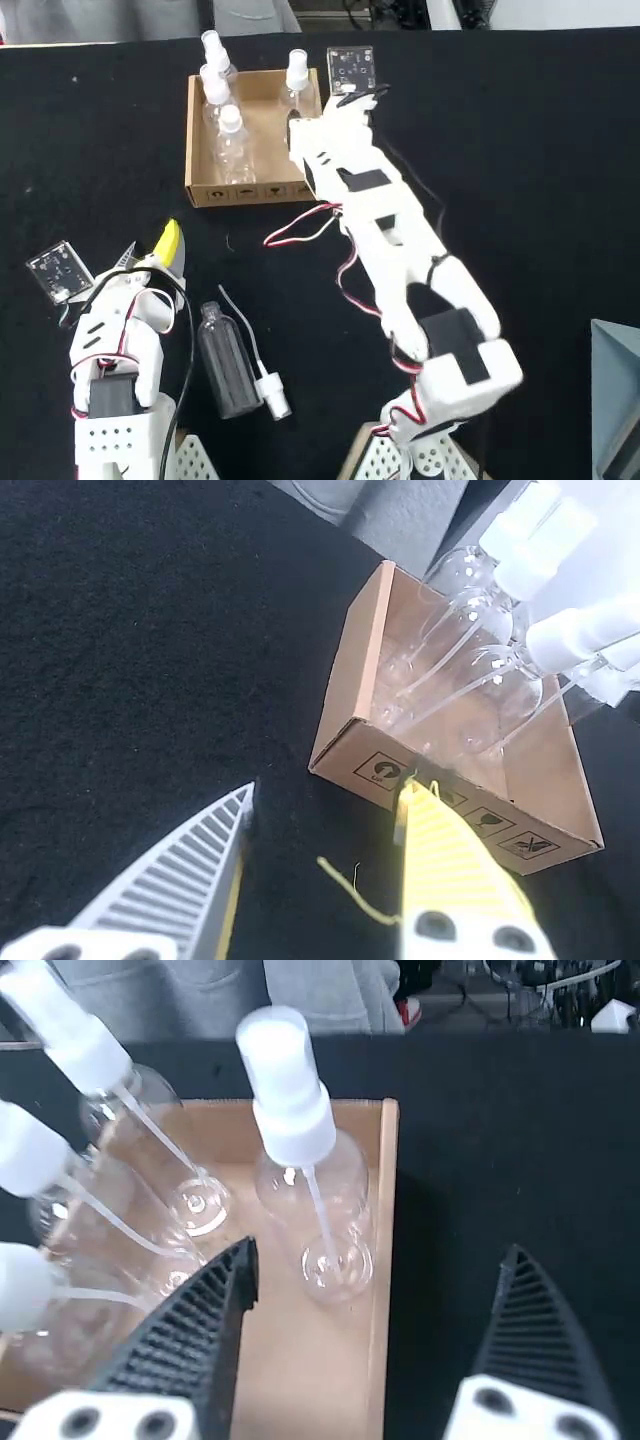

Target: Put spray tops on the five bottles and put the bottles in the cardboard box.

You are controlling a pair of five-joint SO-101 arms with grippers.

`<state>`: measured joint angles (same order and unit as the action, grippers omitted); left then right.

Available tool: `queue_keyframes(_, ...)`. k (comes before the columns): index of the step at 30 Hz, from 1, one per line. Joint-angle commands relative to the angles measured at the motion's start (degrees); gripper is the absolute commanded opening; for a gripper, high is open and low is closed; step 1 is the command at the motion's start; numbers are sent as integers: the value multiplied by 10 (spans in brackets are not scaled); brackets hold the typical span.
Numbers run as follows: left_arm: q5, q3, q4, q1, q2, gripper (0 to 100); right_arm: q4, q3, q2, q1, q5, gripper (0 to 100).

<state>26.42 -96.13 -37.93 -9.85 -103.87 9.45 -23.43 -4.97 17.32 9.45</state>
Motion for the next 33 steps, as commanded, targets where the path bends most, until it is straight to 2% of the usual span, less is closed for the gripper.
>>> queue_keyframes(1,-4,-13,15,-7,-6,209,5,-11,75,2,4,315)
queue_keyframes(5,-4,-13,15,-12,-6,209,8,-20,100,4,4,315)
queue_keyframes(11,-4,-13,34,-55,-6,209,109,-17,138,32,4,315)
queue_keyframes(25,-4,-10,36,-107,-6,209,306,-22,276,78,4,319)
queue_keyframes(33,-3,-13,67,-138,-6,209,311,-96,354,120,4,319)
